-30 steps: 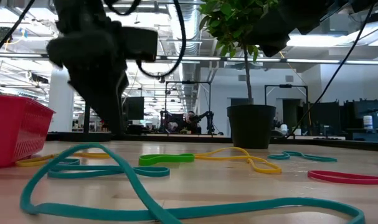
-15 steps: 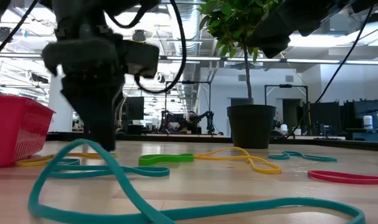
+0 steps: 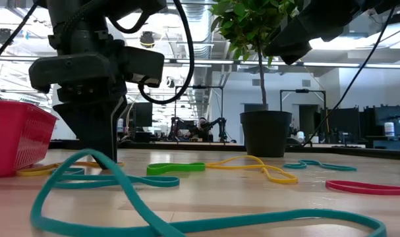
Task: Pick and place items into bin
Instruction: Put the yellow rubber band into the red bin
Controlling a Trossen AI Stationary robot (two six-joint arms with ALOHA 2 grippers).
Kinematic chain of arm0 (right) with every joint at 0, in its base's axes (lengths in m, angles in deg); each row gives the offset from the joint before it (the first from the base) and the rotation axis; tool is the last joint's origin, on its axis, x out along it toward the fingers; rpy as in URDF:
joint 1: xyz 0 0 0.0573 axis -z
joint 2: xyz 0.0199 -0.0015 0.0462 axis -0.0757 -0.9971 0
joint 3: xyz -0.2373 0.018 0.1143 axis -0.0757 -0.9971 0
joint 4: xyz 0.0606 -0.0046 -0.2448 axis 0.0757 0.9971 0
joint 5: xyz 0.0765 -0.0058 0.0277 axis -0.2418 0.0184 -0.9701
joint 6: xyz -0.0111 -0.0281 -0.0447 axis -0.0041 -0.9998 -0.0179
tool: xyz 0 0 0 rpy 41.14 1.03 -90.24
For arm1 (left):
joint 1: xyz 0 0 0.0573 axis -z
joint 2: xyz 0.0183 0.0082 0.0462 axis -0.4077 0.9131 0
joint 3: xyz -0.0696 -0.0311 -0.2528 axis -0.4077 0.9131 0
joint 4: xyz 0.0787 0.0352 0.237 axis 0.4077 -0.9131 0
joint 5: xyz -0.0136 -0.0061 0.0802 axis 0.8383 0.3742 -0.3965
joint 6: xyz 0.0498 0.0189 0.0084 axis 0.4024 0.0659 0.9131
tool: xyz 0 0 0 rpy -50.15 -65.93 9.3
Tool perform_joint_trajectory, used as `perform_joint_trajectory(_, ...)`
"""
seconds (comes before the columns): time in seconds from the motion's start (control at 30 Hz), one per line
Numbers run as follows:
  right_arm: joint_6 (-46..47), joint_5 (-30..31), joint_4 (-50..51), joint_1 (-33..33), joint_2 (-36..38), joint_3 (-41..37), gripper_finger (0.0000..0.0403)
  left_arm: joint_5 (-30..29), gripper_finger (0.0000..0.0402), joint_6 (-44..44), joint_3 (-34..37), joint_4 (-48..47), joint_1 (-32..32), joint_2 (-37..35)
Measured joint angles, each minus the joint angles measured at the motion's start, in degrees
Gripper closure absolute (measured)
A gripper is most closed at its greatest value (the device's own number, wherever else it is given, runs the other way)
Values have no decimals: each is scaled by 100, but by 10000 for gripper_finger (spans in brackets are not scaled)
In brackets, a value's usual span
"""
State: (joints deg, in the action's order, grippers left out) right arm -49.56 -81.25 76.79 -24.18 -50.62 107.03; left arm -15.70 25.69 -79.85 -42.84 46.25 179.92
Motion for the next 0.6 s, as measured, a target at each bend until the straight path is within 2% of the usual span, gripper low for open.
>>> perform_joint_trajectory(0.23, 2, 0, -5, 0, 0, 0, 284, 235, 249, -274, 105, 221, -28, 127)
perform_joint_trajectory(0.33, 4, 0, 4, 0, 0, 0, 284, 270, 261, -276, 101, 212, -28, 153)
perform_joint_trajectory(0.43, 4, 0, -2, 0, 0, 0, 284, 302, 300, -164, 107, 244, -33, 153)
perform_joint_trajectory(0.6, 4, 0, 0, 0, 0, 0, 284, 280, 390, -92, -35, 252, -69, 171)
